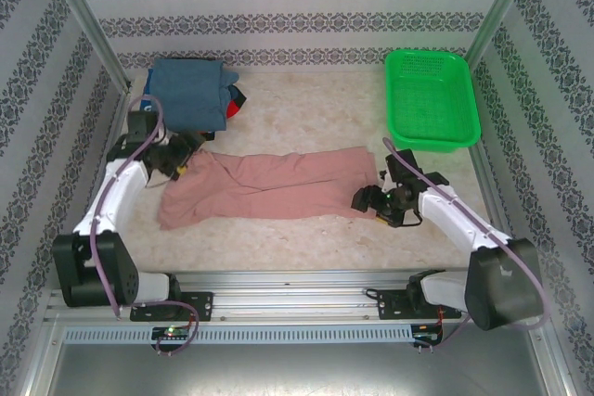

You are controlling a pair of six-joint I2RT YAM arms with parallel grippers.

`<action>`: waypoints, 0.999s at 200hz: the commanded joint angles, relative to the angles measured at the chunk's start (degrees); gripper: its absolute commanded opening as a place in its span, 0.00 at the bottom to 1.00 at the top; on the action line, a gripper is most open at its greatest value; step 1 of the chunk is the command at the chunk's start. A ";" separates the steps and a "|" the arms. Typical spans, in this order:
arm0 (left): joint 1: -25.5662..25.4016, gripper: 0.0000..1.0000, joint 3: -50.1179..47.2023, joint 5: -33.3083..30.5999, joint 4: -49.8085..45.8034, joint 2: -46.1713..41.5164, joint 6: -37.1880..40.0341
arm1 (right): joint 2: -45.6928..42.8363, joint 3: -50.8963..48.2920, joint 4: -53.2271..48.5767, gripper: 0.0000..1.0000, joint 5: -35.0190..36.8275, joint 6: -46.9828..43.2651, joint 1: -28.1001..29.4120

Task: Fold and stack the t-shirts

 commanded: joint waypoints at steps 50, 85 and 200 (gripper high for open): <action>6.09 0.75 -16.77 -4.66 1.07 -1.77 1.50 | 5.20 -0.79 -0.55 0.54 3.32 0.26 0.33; 6.36 0.72 -19.34 -4.37 8.15 2.15 -0.03 | 5.78 -3.12 1.63 0.52 3.90 0.49 0.12; 7.57 0.07 -21.35 -6.68 10.93 4.19 2.95 | 9.75 -0.71 6.60 0.12 8.56 0.46 -1.47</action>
